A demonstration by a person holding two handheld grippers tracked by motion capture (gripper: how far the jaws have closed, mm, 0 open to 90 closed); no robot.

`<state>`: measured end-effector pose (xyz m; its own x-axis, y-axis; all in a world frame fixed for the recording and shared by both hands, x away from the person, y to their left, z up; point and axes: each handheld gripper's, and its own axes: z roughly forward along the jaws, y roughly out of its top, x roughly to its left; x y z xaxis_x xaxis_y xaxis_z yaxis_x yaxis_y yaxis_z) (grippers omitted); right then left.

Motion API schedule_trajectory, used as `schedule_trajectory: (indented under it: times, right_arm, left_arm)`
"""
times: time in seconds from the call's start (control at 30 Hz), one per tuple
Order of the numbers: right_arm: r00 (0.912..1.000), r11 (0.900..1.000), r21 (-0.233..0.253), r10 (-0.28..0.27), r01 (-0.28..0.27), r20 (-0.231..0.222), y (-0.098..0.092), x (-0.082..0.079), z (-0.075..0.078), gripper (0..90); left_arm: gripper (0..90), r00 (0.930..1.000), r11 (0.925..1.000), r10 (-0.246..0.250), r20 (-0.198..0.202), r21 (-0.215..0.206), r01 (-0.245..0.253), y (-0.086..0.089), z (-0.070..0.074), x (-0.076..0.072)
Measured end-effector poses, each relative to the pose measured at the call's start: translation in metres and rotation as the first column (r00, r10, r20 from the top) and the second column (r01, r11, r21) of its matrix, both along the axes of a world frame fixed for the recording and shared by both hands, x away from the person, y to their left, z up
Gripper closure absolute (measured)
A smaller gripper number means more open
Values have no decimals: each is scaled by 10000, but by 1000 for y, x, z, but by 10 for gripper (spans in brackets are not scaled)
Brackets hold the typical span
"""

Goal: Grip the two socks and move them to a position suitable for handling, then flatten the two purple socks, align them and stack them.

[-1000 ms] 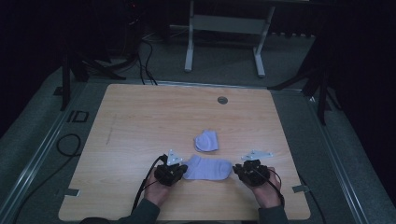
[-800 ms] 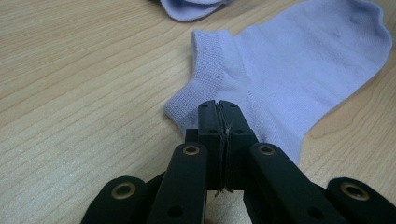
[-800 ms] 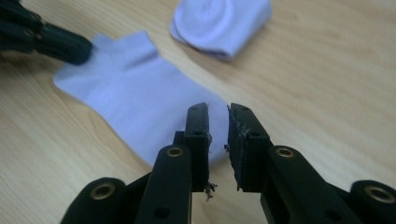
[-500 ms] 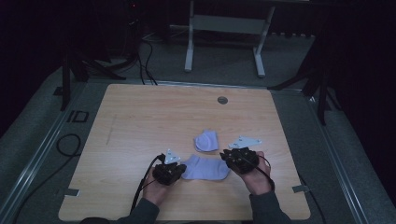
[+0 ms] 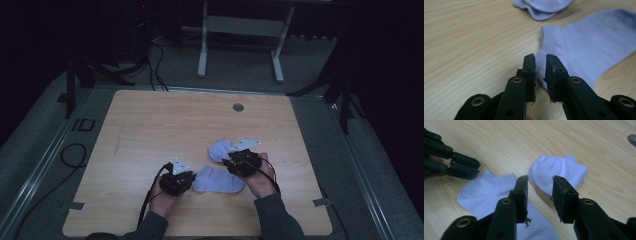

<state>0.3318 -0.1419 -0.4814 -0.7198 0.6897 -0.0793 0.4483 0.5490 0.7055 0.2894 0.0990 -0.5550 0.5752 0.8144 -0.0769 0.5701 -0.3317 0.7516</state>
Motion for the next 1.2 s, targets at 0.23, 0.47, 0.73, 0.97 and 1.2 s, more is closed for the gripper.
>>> schedule_trajectory:
  times: [0.23,0.47,0.73,0.97,1.2]
  right_arm:
    - [9999,9998,212,-33,35,-102,4,9,1,580]
    - [9998,10000,-48,41,-42,-189,8,16,-1,579]
    - [9970,9981,-328,508,-528,-579,16,28,-9,595]
    - [9927,9919,-874,853,-927,-852,27,38,-14,707]
    - [9890,9872,-1248,845,-996,-1214,43,51,-23,709]
  left_arm:
    - [767,9995,9994,320,49,95,-321,4,1,3]
    - [767,9995,9993,298,65,214,-299,2,0,3]
    - [762,9994,9990,358,18,254,-358,3,-1,4]
    - [757,9993,9989,377,80,285,-379,1,-1,3]
    - [756,9994,9989,340,108,311,-343,1,-2,2]
